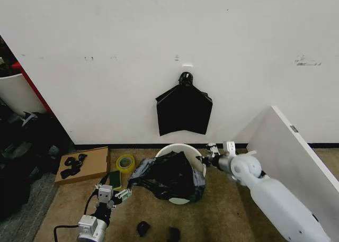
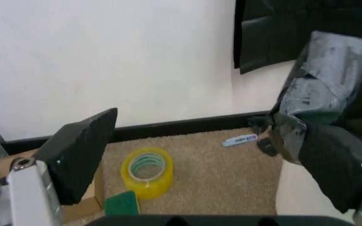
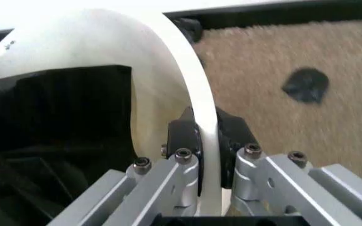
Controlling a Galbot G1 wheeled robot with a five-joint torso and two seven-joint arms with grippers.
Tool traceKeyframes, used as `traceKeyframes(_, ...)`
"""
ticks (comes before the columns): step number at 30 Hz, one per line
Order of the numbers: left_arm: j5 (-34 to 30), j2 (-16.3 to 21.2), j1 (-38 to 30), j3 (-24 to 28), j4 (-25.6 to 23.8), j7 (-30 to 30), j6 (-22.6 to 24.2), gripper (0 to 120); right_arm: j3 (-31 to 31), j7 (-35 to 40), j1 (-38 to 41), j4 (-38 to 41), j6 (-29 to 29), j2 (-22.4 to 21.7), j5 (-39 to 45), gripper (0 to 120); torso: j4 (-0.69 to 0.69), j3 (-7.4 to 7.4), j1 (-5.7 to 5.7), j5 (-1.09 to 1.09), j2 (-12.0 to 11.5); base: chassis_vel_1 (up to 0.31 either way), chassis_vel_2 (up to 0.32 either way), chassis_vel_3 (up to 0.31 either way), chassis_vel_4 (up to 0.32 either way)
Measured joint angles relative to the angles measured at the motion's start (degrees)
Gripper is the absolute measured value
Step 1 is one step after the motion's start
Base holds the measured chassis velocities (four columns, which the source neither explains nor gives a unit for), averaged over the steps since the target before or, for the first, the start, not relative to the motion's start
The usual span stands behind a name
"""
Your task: Place the garbage bag over the trash bin.
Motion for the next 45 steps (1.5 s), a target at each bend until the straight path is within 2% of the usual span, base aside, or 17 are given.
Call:
traceKeyframes(2, -0.26, 0.0, -0.35, 0.21, 0.29, 0.01, 0.0, 100, 0.54, 1.09, -0.96, 0.7, 0.47, 0.21, 0.33, 3, 0.0, 0.0, 0.0, 0.0, 0.0, 0.0, 0.0, 0.0, 0.0)
traceKeyframes(6, -0.78, 0.24, -1.54, 1.18, 1.14, 0.47, 0.22, 100, 1.2, 5.22, -4.31, 3.61, 5.35, 0.78, 0.7, 3, 0.01, 0.0, 0.0, 0.0, 0.0, 0.0, 0.0, 0.0, 0.0)
traceKeyframes(11, -1.02, 0.27, -3.92, 1.94, 2.37, 0.67, 0.35, 100, 0.97, 16.84, -6.62, 8.04, 10.0, 3.28, 2.63, 3, 0.01, 0.0, 0.0, 0.0, 0.0, 0.0, 0.0, 0.0, 0.0)
traceKeyframes(15, -2.19, 0.41, -6.72, 2.27, 3.15, 0.68, 0.71, 100, 0.34, 24.49, -8.09, 11.55, 11.35, 5.26, 4.46, 3, 0.01, 0.0, 0.0, -0.01, 0.0, 0.0, 0.0, 0.0, 0.0)
traceKeyframes(20, -3.97, 0.62, -9.78, 2.58, 4.17, 0.72, 1.29, 100, -0.33, 28.88, -10.59, 14.25, 12.03, 6.85, 4.86, 3, 0.0, 0.0, 0.0, -0.01, 0.0, 0.0, 0.0, 0.0, 0.0)
traceKeyframes(33, -4.65, 1.23, -13.98, 3.17, 6.68, 1.28, 1.84, 100, -1.65, 29.83, -12.24, 13.03, 18.28, 10.65, 3.32, 3, 0.02, 0.0, 0.0, -0.01, 0.0, 0.0, 0.0, 0.0, 0.0)
traceKeyframes(39, -4.81, 2.37, -15.13, 3.37, 9.26, 2.13, 1.79, 100, -1.64, 31.23, -11.78, 12.02, 18.57, 12.06, 3.28, 3, 0.02, 0.0, 0.0, -0.01, 0.0, 0.0, 0.0, 0.0, 0.0)
traceKeyframes(45, -4.82, 1.92, -16.12, 3.6, 10.69, 2.17, 1.69, 100, -1.74, 32.27, -12.04, 11.59, 18.59, 12.58, 3.31, 3, 0.0, 0.0, 0.0, -0.01, 0.0, 0.0, 0.0, 0.0, 0.0)
